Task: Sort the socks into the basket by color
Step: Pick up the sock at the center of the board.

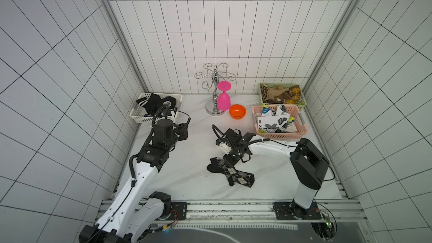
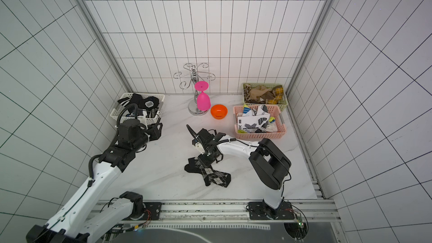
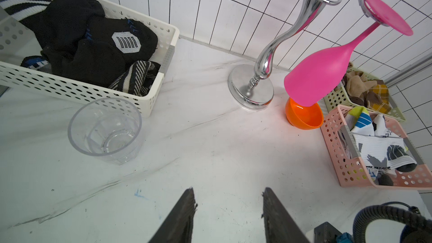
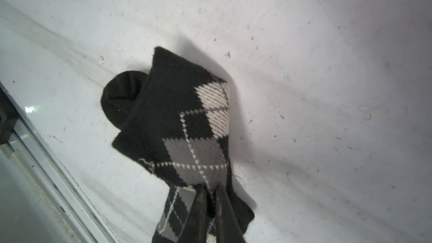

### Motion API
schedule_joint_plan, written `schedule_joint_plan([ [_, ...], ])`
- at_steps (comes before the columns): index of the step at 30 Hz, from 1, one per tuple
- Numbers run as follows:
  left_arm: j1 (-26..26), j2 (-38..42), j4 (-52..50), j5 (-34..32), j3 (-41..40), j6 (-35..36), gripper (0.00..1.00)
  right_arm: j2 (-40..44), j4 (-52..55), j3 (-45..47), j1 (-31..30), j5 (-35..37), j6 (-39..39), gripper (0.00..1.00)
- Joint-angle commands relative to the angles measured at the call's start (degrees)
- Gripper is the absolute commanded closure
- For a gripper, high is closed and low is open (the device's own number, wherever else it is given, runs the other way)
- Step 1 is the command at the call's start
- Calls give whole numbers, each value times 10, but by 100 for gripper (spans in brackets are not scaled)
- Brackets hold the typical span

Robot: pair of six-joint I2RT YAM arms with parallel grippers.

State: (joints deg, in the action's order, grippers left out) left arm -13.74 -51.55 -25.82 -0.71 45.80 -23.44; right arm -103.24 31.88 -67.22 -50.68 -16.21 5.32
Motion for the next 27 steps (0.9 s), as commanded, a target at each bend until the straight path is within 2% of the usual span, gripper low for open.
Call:
schedule_joint_plan([
  [1, -1, 18, -12, 7, -12, -15, 52, -8, 4, -39, -3, 21, -5, 100],
  [5, -2, 28, -13, 18, -14, -19, 52, -4, 8, -49, -3, 24, -1, 100],
  [10, -12, 41, -1, 38, -15, -8, 49, 42, 35, -81, -2, 40, -2, 100],
  [19, -68, 73, 85, 113, -54, -4, 43, 108, 67, -155, 21, -43, 16, 100],
  [27, -133, 102, 200, 178, -111, 11, 41, 138, 15, -197, 95, -114, 56, 100],
])
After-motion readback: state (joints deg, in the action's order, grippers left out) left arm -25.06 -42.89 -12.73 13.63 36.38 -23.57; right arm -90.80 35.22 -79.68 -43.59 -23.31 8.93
